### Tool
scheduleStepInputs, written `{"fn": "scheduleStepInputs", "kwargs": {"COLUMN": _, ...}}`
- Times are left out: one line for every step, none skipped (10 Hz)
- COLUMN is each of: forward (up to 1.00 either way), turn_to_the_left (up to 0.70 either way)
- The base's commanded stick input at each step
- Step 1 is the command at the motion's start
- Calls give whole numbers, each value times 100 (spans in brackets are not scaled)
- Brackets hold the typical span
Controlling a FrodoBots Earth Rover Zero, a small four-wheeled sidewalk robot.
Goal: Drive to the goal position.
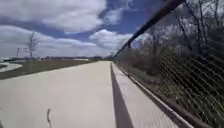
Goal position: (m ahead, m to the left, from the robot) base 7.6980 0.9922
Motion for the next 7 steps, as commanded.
{"fn": "scheduleStepInputs", "kwargs": {"forward": 100, "turn_to_the_left": 27}}
{"fn": "scheduleStepInputs", "kwargs": {"forward": 100, "turn_to_the_left": 27}}
{"fn": "scheduleStepInputs", "kwargs": {"forward": 100, "turn_to_the_left": 4}}
{"fn": "scheduleStepInputs", "kwargs": {"forward": 100, "turn_to_the_left": 0}}
{"fn": "scheduleStepInputs", "kwargs": {"forward": 100, "turn_to_the_left": 0}}
{"fn": "scheduleStepInputs", "kwargs": {"forward": 100, "turn_to_the_left": 0}}
{"fn": "scheduleStepInputs", "kwargs": {"forward": 100, "turn_to_the_left": 0}}
